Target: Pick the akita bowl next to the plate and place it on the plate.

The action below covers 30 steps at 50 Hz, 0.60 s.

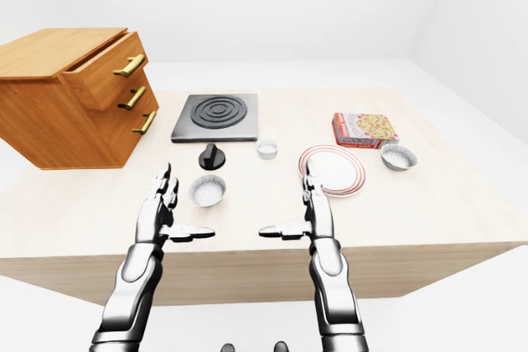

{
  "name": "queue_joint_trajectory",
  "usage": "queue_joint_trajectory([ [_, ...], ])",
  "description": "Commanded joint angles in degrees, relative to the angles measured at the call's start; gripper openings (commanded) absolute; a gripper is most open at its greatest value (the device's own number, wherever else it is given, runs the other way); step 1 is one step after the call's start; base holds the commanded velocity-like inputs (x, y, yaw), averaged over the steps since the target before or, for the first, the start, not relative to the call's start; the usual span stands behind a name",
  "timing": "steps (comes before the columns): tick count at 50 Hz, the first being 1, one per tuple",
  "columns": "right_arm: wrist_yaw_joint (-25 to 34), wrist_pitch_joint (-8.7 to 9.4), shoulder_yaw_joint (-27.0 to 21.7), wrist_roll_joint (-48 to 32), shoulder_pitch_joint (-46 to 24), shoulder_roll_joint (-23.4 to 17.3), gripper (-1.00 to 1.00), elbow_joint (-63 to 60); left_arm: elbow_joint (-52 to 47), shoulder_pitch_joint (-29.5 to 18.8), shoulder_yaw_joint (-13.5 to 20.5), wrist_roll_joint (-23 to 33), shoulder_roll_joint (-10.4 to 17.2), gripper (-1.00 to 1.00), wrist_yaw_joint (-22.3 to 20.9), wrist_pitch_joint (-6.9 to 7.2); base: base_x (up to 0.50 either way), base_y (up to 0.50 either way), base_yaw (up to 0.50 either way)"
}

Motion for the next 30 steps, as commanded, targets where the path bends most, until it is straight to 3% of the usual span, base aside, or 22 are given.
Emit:
queue_joint_trajectory([
  [1, 2.85, 0.88, -1.49, 2.01, 0.71, -0.69, 1.00, -1.06, 0.14, -0.15, 1.31, -0.15, 0.66, 1.00, -0.55, -0.75, 0.00, 0.00, 0.00],
  [4, 2.98, 0.15, -1.45, 1.89, 0.74, -0.68, 1.00, -0.31, 1.22, -0.27, 1.28, -0.09, 0.66, 1.00, -0.64, -1.69, 0.00, 0.00, 0.00],
  [8, 3.16, 0.74, -1.42, 1.92, 0.96, -0.69, 1.00, -1.13, 2.52, -0.39, 1.07, 0.61, 0.70, 1.00, -0.50, -3.15, 0.00, 0.00, 0.00],
  [9, 3.16, 0.87, -1.42, 1.92, 1.03, -0.67, 1.00, -1.30, 3.88, -0.72, 1.18, 0.75, 0.79, 1.00, -0.49, -4.22, 0.00, 0.00, 0.00],
  [11, 3.27, 0.87, -1.45, 2.02, 1.01, -0.68, 1.00, -1.23, 3.40, -0.61, 1.13, 0.79, 0.77, 1.00, -0.49, -3.72, 0.00, 0.00, 0.00],
  [14, 3.29, 0.54, -1.52, 2.04, 0.90, -0.67, 1.00, -0.76, 4.19, -0.66, 1.04, 1.31, 0.78, 1.00, -0.35, -4.59, 0.00, 0.00, 0.00],
  [20, 3.31, 0.25, -1.59, 2.27, 0.85, -0.63, 1.00, -0.47, 4.25, -0.62, 1.05, 1.42, 0.81, 1.00, -0.46, -4.44, 0.00, 0.00, 0.00],
  [24, 3.25, 1.11, -1.49, 2.31, 1.08, -0.63, 1.00, -1.54, 5.29, -0.52, 0.97, 1.64, 0.78, 1.00, -0.47, -4.59, 0.00, 0.00, 0.00],
  [27, 3.29, 0.29, -1.65, 2.45, 0.85, -0.62, 1.00, -0.53, 5.99, -0.90, 1.14, 1.63, 0.87, 1.00, -0.43, -4.59, 0.00, 0.00, 0.00],
  [30, 3.16, 1.09, -1.52, 2.46, 1.05, -0.60, 1.00, -1.48, 5.94, -0.71, 1.10, 1.65, 0.86, 1.00, -0.47, -4.59, 0.00, 0.00, 0.00],
])
